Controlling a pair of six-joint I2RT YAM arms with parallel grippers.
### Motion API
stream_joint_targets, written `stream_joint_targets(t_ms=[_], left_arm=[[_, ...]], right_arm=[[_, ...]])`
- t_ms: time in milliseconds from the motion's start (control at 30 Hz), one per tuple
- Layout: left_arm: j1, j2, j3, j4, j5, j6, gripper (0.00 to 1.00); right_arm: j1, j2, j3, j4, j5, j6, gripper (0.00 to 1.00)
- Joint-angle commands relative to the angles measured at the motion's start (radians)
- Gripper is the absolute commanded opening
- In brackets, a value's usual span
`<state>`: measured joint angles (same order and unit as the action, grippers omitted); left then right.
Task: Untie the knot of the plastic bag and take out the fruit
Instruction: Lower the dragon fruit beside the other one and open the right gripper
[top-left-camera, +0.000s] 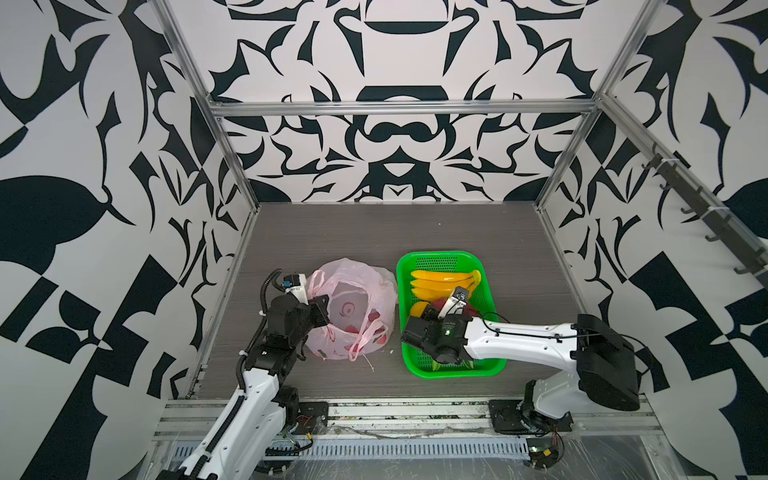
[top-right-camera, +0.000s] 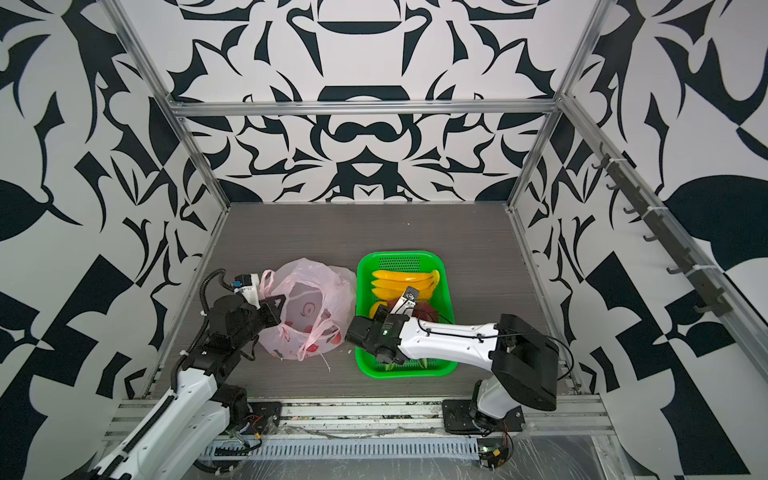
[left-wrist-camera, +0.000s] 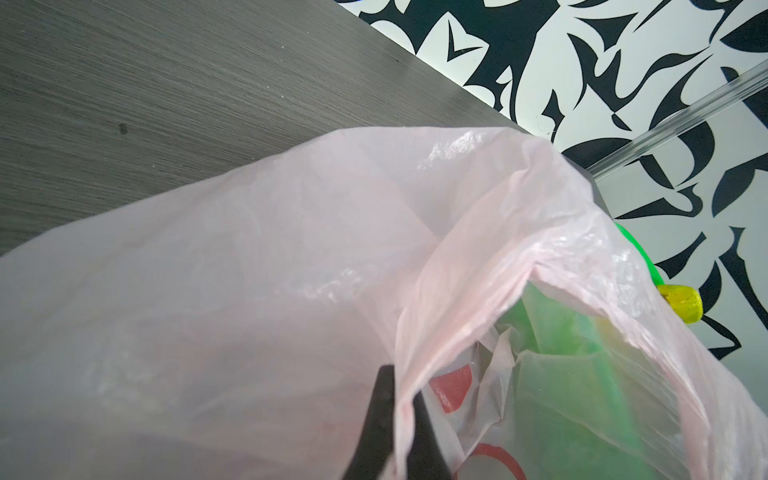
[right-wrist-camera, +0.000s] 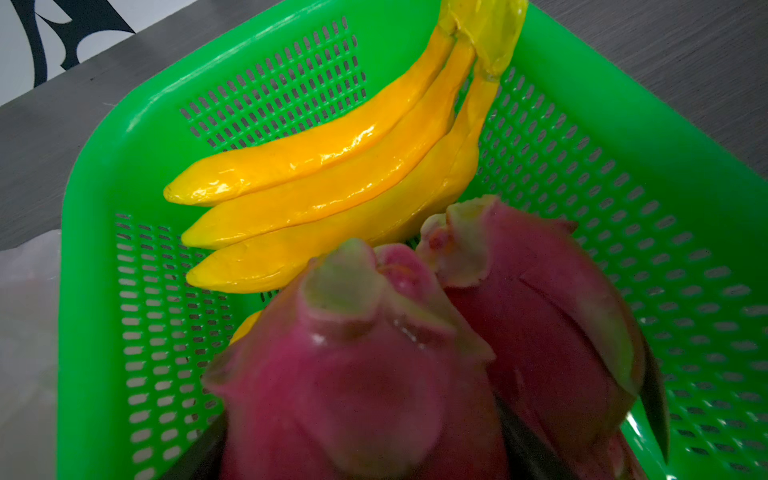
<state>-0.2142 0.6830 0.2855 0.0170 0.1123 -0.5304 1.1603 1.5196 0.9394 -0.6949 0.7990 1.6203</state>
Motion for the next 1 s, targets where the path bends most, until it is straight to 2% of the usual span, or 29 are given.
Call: stream_joint_targets(t_ms=[0,967], left_arm=[[0.000,-0.013,-0.005,-0.022,0.002,0.007,0.00],[0.000,-0.051,-0.010,-0.054,-0.001,0.006,0.00]], right_arm=[[0.004,0.007,0.003,-0.028,0.012,0.010,0.68],[0.004,0.002,0.003,-0.037,0.012,0.013,0.86]])
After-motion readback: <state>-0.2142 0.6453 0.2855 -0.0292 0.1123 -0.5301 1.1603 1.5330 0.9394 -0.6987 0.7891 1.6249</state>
